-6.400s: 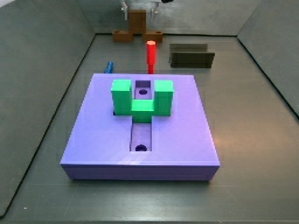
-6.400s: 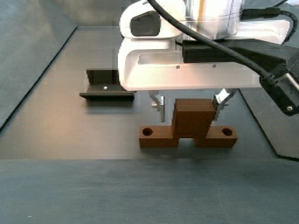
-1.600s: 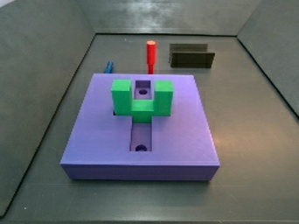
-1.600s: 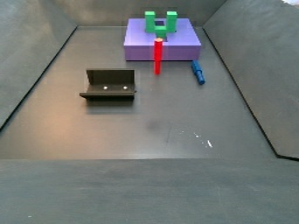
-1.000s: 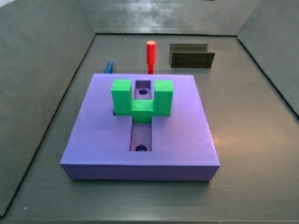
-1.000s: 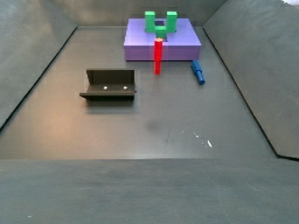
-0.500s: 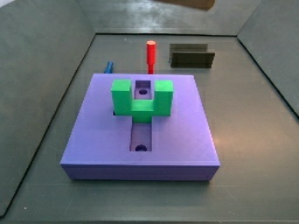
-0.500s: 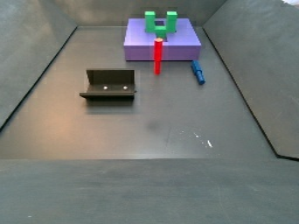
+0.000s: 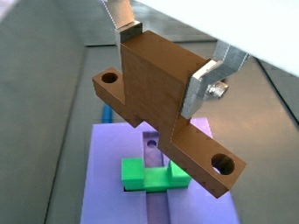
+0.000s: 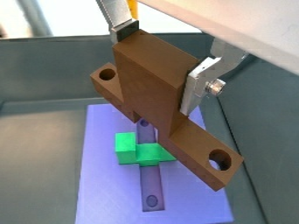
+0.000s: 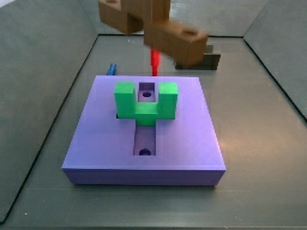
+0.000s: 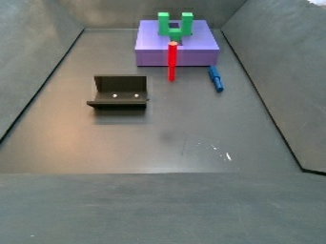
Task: Pick up the brown object. Move up. Move to above the board. Insert the brown object.
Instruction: Insert the brown object.
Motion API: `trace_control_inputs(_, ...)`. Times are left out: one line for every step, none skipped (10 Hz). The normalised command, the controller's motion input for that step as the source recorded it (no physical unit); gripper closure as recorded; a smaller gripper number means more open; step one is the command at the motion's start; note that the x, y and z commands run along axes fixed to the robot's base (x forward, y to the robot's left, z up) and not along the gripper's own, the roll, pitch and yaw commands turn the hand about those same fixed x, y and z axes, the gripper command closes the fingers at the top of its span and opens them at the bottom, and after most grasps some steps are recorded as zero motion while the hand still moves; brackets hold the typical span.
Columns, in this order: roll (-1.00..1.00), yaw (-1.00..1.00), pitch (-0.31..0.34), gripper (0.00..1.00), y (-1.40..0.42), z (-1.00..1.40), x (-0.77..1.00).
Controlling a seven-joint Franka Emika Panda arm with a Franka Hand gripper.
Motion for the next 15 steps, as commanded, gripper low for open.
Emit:
trace_control_inputs(0.01, -1.0, 0.0, 1.0, -0.17, -0.28, 0.0)
trace_control_inputs(0.0, -1.0, 0.0, 1.0, -0.12, -0.28, 0.0)
trace_control_inputs(0.0, -1.0, -0.01, 1.0, -0.12, -0.28, 0.0)
trace_control_inputs(0.0, -1.0, -0.001, 1.0, -0.12, -0.27, 0.0)
trace_control_inputs(-0.01, -1.0, 0.0, 1.0, -0.12, -0.26, 0.0)
trace_control_inputs(-0.03, -0.99, -0.027, 1.0, -0.13, -0.27, 0.0)
trace_control_inputs(-0.05, -0.97, -0.056, 1.0, -0.14, -0.29, 0.0)
trace_control_inputs(-0.06, -0.92, -0.044, 1.0, -0.15, -0.27, 0.0)
trace_control_inputs(-0.12, -0.8, 0.0, 1.0, -0.08, -0.34, 0.08)
trace_control_inputs(-0.06, -0.55, 0.0, 1.0, 0.0, -0.29, 0.15)
trace_control_inputs(-0.05, -0.33, 0.0, 1.0, 0.08, -0.26, 0.11)
trace_control_inputs(-0.03, -0.08, 0.0, 1.0, 0.07, -0.21, 0.0)
trace_control_inputs(0.0, 0.0, -0.033, 1.0, 0.06, -0.17, 0.0)
trace_control_inputs(0.0, 0.0, -0.043, 1.0, 0.01, -0.18, 0.0)
trace_control_inputs(0.0, 0.0, -0.017, 1.0, 0.0, -0.22, 0.0)
